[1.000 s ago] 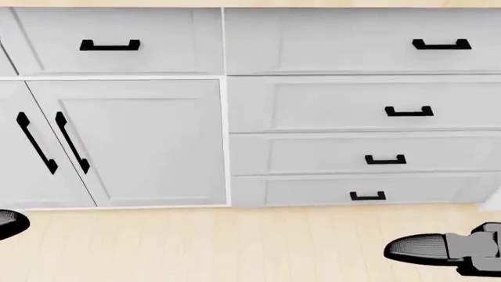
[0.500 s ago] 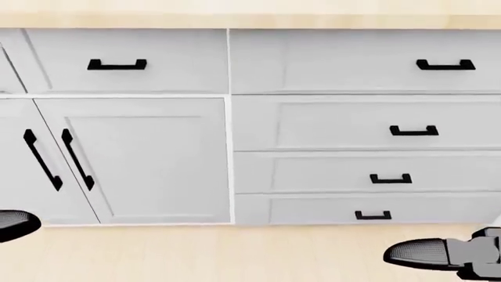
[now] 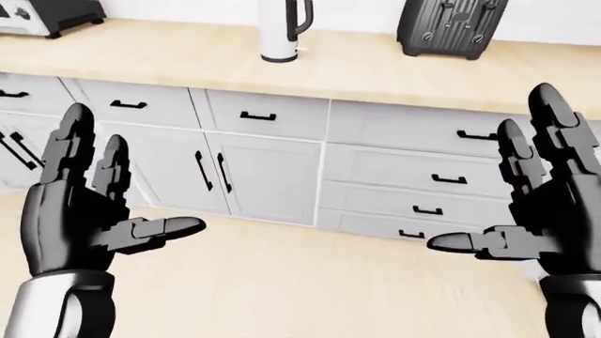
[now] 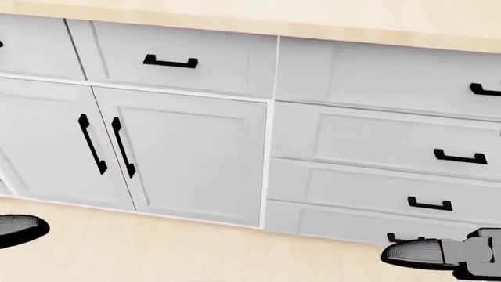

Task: Close the lid of the electric kettle.

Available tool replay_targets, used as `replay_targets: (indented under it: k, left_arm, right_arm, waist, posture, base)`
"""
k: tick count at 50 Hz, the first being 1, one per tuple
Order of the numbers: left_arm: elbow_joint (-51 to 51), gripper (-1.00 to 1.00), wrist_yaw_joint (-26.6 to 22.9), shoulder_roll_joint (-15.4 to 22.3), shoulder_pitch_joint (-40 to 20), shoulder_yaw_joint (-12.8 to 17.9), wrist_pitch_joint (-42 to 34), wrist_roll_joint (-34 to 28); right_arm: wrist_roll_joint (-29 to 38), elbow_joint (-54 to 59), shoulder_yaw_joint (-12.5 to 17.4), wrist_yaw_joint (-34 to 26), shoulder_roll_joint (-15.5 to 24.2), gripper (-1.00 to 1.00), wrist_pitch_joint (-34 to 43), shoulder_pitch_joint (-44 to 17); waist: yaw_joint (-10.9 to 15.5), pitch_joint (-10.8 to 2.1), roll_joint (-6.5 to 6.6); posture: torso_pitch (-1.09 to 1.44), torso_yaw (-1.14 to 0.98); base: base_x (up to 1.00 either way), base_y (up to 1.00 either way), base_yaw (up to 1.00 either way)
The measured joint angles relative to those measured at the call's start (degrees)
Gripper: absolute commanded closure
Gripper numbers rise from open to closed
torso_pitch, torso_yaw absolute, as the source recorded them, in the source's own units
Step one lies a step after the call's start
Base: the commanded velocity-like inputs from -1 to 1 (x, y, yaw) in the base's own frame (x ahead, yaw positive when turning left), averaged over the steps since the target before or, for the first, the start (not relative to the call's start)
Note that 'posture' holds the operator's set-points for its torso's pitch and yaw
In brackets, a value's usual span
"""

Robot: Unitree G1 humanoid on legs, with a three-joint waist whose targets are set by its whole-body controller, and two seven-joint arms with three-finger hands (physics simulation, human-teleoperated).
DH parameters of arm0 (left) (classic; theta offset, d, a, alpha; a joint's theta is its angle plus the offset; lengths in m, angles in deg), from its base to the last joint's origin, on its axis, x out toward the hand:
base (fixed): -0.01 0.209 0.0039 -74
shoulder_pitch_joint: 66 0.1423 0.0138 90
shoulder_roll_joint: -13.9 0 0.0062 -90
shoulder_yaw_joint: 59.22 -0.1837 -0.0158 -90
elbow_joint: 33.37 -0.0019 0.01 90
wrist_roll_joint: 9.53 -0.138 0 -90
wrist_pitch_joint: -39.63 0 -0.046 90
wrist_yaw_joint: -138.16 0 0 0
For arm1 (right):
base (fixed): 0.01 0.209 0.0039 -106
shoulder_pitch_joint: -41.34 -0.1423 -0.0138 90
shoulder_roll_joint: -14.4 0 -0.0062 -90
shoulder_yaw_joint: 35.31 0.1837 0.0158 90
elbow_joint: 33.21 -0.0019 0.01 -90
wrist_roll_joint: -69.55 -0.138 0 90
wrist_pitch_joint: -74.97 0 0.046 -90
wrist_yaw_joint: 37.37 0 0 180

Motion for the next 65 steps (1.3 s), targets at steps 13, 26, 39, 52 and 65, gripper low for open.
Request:
replay_targets:
  k: [13,26,39,52,65]
  left_arm:
    - [-0.95,-1.0,-0.09,0.01,0.27,0.8,0.62,-1.02]
    - [-1.48,-1.0,-1.2,-0.84,0.35,-0.63,1.22,-2.9]
    - [-1.08,-1.0,-1.71,-1.11,0.44,-0.77,1.81,-3.46]
    - [-1.79,-1.0,-2.13,-1.32,0.47,-0.93,2.45,-4.1]
    - [-0.92,-1.0,-1.75,-1.21,0.39,-0.67,1.52,-3.83]
  right_arm:
    - [1.13,-0.43,-1.19,-1.69,-2.04,-1.0,0.22,-0.36]
    - [-2.76,-0.57,0.5,2.58,0.72,-1.0,2.35,-2.44]
    - [-3.18,-0.5,1.87,1.74,-3.09,-1.0,5.23,-3.24]
    - [-4.53,-0.68,1.75,2.96,-1.58,-1.0,5.58,-3.54]
    - [-2.69,-0.75,1.47,1.89,-2.97,-1.0,6.46,-3.21]
  waist:
    - [0.55,-0.38,5.7]
    - [0.44,-0.06,1.68]
    - [-0.18,-0.98,2.77]
    - [-0.25,-1.13,2.62]
    - [-0.26,-1.06,2.81]
  posture:
    - [0.0,0.0]
    - [0.0,0.0]
    - [0.0,0.0]
    - [0.0,0.0]
    - [0.0,0.0]
  base:
    - [0.0,0.0,0.44]
    - [0.0,0.0,0.0]
    - [0.0,0.0,0.0]
    - [0.01,0.0,0.0]
    - [0.04,0.02,0.0]
